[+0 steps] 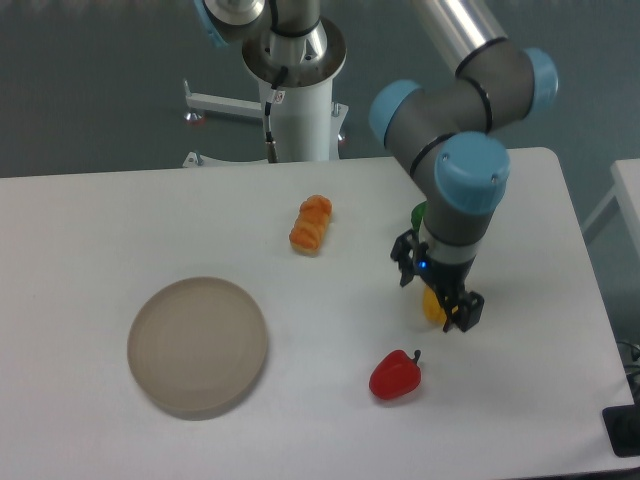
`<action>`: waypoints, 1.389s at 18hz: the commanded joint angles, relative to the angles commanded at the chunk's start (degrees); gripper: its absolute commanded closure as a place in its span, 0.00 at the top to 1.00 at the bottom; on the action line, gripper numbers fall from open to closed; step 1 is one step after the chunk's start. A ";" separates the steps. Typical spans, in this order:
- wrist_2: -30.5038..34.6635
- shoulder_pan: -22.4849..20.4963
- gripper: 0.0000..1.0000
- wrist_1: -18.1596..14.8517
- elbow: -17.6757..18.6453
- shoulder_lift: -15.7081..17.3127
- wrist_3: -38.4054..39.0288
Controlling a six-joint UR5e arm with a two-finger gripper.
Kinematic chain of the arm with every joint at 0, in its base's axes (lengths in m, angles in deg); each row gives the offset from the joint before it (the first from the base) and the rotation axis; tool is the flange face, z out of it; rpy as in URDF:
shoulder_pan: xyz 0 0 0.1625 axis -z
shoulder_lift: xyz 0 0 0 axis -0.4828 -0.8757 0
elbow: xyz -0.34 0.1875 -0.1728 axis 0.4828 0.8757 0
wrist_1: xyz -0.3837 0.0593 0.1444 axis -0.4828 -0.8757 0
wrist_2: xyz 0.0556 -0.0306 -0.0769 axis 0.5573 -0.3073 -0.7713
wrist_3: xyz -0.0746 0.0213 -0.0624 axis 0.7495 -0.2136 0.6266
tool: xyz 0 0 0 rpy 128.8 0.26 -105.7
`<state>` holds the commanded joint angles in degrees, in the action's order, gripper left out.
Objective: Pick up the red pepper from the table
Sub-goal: 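Move the gripper down toward the red bell pepper, then lower the gripper around the red bell pepper and close it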
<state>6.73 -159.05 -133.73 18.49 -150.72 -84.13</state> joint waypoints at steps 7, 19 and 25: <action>0.53 2.38 1.00 9.05 0.60 -4.58 0.62; 5.27 3.00 1.00 9.49 2.27 -7.13 -8.08; 5.19 3.44 0.89 8.97 1.84 -7.57 -7.47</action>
<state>11.92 -155.61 -124.76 20.33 -158.29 -91.60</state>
